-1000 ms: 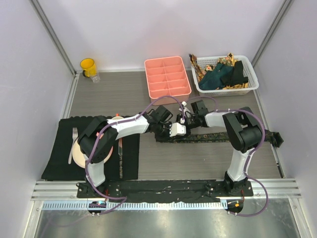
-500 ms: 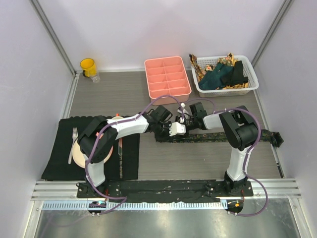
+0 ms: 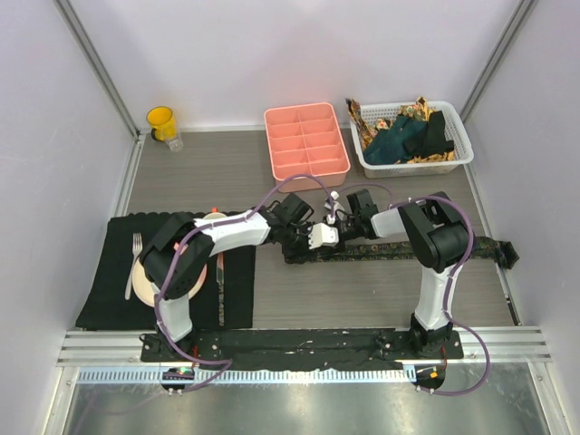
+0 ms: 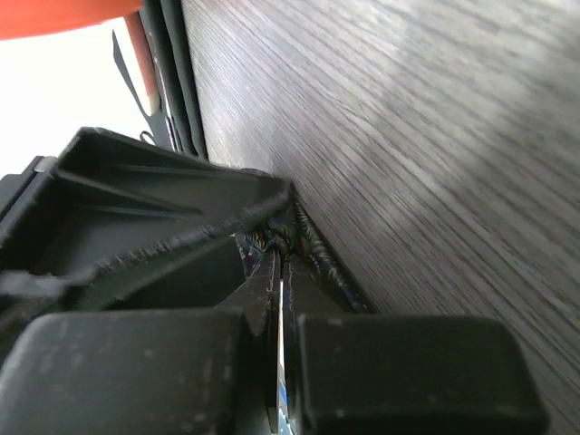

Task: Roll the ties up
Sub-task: Roll the tie at the center of the board.

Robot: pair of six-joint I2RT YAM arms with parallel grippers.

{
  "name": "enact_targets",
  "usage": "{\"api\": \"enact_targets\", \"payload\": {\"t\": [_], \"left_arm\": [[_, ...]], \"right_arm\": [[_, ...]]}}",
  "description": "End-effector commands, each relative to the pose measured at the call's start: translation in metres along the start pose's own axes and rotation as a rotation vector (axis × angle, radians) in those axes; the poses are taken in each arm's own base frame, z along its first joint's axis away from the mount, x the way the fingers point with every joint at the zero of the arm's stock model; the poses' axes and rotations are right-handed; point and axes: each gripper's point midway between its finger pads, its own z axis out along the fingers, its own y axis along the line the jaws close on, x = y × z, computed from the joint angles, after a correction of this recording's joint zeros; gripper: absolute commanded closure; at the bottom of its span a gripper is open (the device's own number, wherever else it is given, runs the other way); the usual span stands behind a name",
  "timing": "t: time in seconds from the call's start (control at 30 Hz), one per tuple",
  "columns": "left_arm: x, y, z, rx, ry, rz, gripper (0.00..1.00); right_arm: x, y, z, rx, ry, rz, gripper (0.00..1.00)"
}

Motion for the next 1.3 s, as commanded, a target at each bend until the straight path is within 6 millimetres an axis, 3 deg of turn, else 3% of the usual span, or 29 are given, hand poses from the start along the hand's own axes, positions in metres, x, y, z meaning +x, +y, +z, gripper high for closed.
{"api": "enact_targets", "payload": {"t": [0.0, 0.27, 0.37, 0.4, 0.57, 0.67, 0.7, 0.83, 0.9, 1.03, 1.13, 1.27], "left_arm": [[0.009, -0.004, -0.013, -0.009, -0.013, -0.023, 0.47], [0.011, 0.002, -0.031, -0.038, -0.070, -0.037, 0.34], [0.007, -0.001, -0.029, -0.015, -0.095, -0.023, 0.28], [0.006, -0.002, -0.028, -0.009, -0.097, -0.019, 0.19], [-0.004, 0.005, -0.015, -0.008, -0.081, -0.001, 0.18], [-0.007, 0.006, -0.009, 0.014, -0.071, -0.010, 0.28], [-0.007, 0.006, -0.008, 0.020, -0.059, -0.013, 0.40], [0.004, -0.001, -0.006, 0.045, -0.027, -0.003, 0.60], [0.008, -0.005, -0.007, 0.054, -0.022, -0.002, 0.65], [0.011, -0.009, -0.008, 0.060, -0.020, -0.002, 0.67], [0.012, -0.009, -0.008, 0.058, -0.016, -0.007, 0.67], [0.012, -0.007, -0.006, 0.054, -0.014, -0.009, 0.67]], "right_arm": [[0.004, -0.024, 0.002, 0.096, 0.008, -0.005, 0.99], [0.005, -0.026, 0.000, 0.118, 0.012, -0.010, 0.99], [0.003, -0.021, -0.001, 0.103, 0.004, -0.018, 0.99], [0.002, -0.021, -0.001, 0.104, 0.004, -0.018, 0.99], [0.003, -0.023, 0.000, 0.103, 0.007, -0.018, 0.99], [0.000, -0.018, -0.001, 0.092, -0.001, -0.034, 0.99], [-0.001, -0.015, -0.001, 0.087, -0.004, -0.037, 0.99], [-0.003, -0.006, -0.004, 0.068, -0.009, -0.044, 0.99], [-0.004, 0.003, -0.006, 0.045, -0.011, -0.049, 0.99], [-0.012, 0.024, -0.010, -0.012, -0.043, -0.029, 0.73], [-0.014, 0.034, -0.008, -0.040, -0.041, -0.033, 0.63], [-0.009, 0.033, 0.001, -0.038, -0.009, -0.026, 0.60]]}}
